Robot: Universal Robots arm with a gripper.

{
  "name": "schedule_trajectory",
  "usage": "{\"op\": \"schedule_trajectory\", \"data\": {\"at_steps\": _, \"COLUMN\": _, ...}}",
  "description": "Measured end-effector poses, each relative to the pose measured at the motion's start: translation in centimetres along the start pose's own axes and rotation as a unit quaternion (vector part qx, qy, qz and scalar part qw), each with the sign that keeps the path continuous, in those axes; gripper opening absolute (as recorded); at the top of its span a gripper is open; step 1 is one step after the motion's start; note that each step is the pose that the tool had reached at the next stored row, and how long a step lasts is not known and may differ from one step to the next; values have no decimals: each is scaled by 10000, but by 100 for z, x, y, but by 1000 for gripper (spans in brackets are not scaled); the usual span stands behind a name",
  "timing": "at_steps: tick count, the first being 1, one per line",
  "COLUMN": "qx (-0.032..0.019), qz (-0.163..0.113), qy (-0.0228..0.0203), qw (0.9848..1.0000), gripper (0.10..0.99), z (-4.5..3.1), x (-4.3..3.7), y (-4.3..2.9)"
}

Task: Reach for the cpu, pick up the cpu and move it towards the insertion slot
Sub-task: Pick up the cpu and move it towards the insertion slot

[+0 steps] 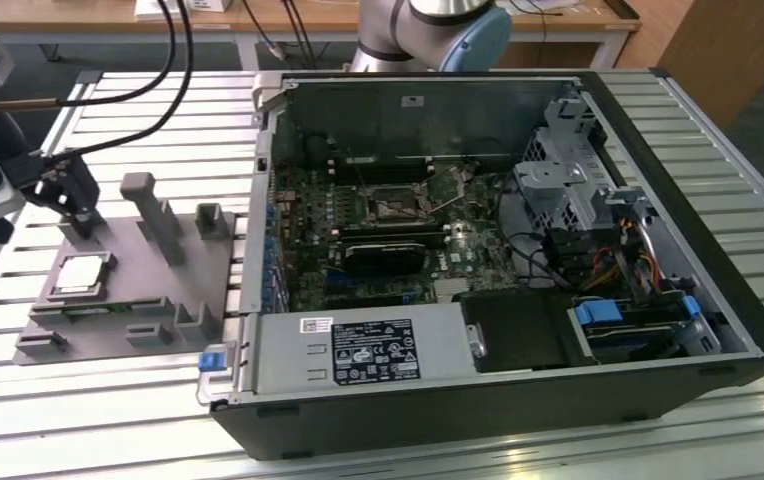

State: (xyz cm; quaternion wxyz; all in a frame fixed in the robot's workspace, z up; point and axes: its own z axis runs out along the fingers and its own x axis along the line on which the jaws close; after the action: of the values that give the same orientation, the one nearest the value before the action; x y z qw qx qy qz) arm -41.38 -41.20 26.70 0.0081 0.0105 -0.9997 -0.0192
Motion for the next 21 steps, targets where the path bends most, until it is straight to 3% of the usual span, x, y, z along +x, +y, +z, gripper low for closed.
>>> {"op": "schedule_trajectory", "data": {"at_steps": 9, "qx": -11, "qz": -1, "qy": -4, "qw": 10000, "gripper": 824, "z": 155, "x": 3, "y": -19}}
{"op": "schedule_trajectory", "data": {"at_steps": 21, "qx": -116, "qz": -3, "qy": -26, "qw": 9999, "gripper": 824, "z": 326, "x": 13, "y": -58}}
